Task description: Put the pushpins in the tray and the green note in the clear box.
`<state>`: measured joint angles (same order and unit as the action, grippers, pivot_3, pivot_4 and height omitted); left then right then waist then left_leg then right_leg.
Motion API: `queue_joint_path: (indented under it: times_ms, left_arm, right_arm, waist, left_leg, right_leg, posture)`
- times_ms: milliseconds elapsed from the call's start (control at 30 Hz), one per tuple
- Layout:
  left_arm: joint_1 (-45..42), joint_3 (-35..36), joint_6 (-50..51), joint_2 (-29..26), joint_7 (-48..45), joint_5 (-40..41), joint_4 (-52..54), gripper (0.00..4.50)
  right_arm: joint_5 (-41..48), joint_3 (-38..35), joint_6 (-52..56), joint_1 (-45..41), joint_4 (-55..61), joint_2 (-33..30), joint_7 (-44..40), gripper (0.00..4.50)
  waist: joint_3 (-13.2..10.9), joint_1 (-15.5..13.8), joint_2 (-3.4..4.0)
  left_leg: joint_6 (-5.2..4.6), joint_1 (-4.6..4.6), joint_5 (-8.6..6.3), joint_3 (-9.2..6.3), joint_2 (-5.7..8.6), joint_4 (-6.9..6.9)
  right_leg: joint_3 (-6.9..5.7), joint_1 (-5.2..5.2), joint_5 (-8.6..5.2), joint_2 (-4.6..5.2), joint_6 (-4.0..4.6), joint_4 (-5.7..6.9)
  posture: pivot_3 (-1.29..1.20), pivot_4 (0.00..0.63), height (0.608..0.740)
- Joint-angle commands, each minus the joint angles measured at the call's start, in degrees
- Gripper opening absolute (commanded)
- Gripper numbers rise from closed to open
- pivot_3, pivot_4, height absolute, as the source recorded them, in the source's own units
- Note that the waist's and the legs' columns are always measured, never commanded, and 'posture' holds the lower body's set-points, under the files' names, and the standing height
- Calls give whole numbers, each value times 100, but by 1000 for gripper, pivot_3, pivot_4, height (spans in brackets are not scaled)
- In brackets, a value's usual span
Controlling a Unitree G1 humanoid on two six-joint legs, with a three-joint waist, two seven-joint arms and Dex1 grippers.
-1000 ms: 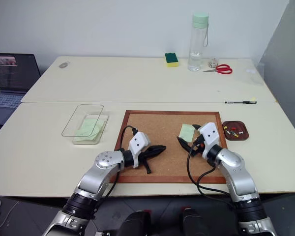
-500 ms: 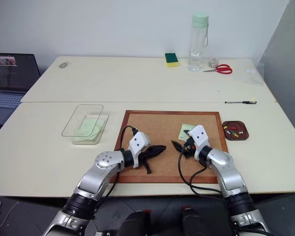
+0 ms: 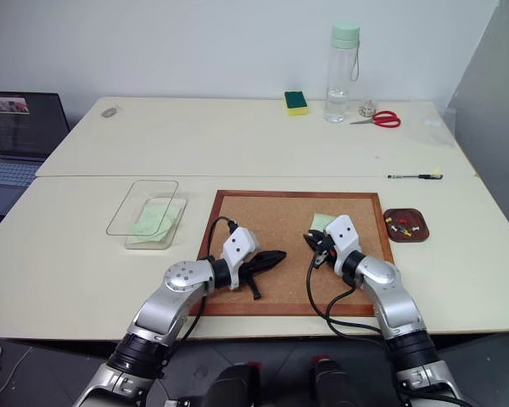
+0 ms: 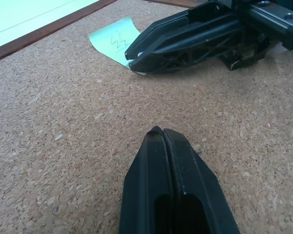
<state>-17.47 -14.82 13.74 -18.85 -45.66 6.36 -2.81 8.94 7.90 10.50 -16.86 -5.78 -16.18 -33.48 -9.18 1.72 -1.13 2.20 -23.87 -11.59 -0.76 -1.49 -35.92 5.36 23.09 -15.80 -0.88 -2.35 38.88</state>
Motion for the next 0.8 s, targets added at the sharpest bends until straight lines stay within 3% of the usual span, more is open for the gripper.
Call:
queue_joint_path:
  times_ms: [33, 800]
  left_arm:
    - [117, -179, 115, 31, 15, -98, -132, 0]
    - [167, -217, 101, 45, 6, -111, -101, 0]
  right_arm:
    - [-3, -39, -103, -81, 94, 42, -8, 12]
    - [394, -211, 254, 32, 912, 43, -106, 12]
  waist:
    - [0, 0, 0]
    - [0, 0, 0]
  left_leg:
    - [0, 0, 0, 0, 0, 0]
    - [0, 0, 0, -2, -1, 1]
  right_leg:
    - [0, 0, 0, 0, 0, 0]
    - [-2, 0, 0, 0, 1, 1]
  posture:
    - [0, 150, 740]
    - [0, 150, 740]
